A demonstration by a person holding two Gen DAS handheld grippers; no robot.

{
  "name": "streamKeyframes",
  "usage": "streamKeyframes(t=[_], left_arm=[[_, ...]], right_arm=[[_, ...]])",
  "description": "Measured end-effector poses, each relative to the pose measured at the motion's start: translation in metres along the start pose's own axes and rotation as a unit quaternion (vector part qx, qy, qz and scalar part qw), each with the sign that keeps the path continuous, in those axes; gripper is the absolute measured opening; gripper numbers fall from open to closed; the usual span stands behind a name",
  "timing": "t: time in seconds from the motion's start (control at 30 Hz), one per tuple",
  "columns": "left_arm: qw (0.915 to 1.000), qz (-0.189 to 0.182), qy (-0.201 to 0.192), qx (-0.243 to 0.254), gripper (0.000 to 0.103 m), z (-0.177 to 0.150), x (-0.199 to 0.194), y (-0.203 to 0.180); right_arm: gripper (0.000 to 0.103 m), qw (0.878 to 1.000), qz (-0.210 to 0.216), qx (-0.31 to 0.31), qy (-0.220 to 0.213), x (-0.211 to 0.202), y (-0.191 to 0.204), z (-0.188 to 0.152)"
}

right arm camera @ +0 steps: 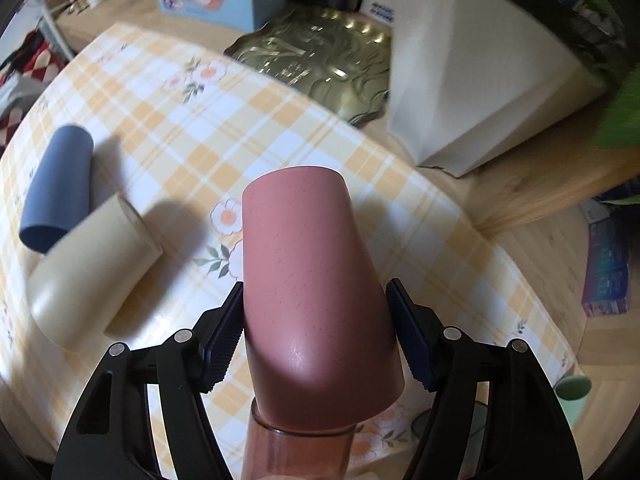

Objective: Flip cup upside down
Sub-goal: 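Lift the pink cup with the right gripper and carry it toward the left tool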

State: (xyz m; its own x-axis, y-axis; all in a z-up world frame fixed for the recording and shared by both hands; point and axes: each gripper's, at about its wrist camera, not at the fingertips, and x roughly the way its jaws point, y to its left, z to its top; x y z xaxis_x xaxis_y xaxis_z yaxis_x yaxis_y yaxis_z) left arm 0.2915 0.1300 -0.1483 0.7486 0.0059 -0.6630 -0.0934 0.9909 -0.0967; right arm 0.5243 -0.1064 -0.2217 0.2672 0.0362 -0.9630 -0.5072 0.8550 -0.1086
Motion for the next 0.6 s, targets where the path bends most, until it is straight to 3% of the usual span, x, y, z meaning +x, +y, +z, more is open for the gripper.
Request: streamKeyframes(t=[0.17, 0.33, 0.6], left_arm=[[0.9999, -0.008, -0.006, -0.001, 0.094, 0.001, -0.01, -0.001], [0.9996, -0.024, -0.013, 0.003, 0.094, -0.002, -0.026, -0.007], [0.9982, -0.057, -0.012, 0.017, 0.094, -0.021, -0.05, -0.025]], right_arm=[[0.067, 0.999, 0.0, 0.027, -0.025, -0.03, -0.004, -0.007], [0.067, 0.994, -0.003, 0.093, -0.052, -0.077, -0.006, -0.04], [0.067, 0.977, 0.012, 0.198, -0.082, -0.134, 0.002, -0.14]])
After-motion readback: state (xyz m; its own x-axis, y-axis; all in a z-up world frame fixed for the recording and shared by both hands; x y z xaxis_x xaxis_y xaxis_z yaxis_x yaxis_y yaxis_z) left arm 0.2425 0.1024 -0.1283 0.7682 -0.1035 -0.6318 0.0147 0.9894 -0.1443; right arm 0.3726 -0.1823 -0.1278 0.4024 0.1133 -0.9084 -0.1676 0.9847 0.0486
